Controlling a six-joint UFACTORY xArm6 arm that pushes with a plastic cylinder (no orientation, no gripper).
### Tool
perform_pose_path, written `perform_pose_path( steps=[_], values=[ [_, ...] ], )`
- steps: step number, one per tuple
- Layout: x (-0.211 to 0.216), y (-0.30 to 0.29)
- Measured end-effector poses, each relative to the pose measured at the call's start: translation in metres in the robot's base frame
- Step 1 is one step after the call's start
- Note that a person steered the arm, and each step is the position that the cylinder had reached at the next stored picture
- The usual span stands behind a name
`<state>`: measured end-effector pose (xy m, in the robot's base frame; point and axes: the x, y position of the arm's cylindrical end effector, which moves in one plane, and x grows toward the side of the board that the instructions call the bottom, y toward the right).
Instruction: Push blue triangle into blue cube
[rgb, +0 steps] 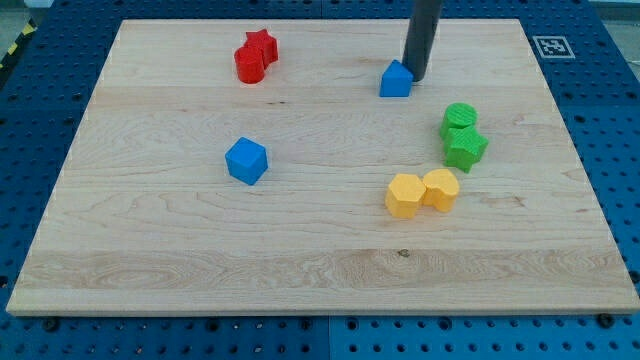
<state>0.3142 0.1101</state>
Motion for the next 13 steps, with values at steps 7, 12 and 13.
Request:
perform_pose_path(
  steps=[7, 12, 13],
  values=[
    [0.069, -0.07],
    [0.118, -0.119],
    [0.118, -0.143]
  ],
)
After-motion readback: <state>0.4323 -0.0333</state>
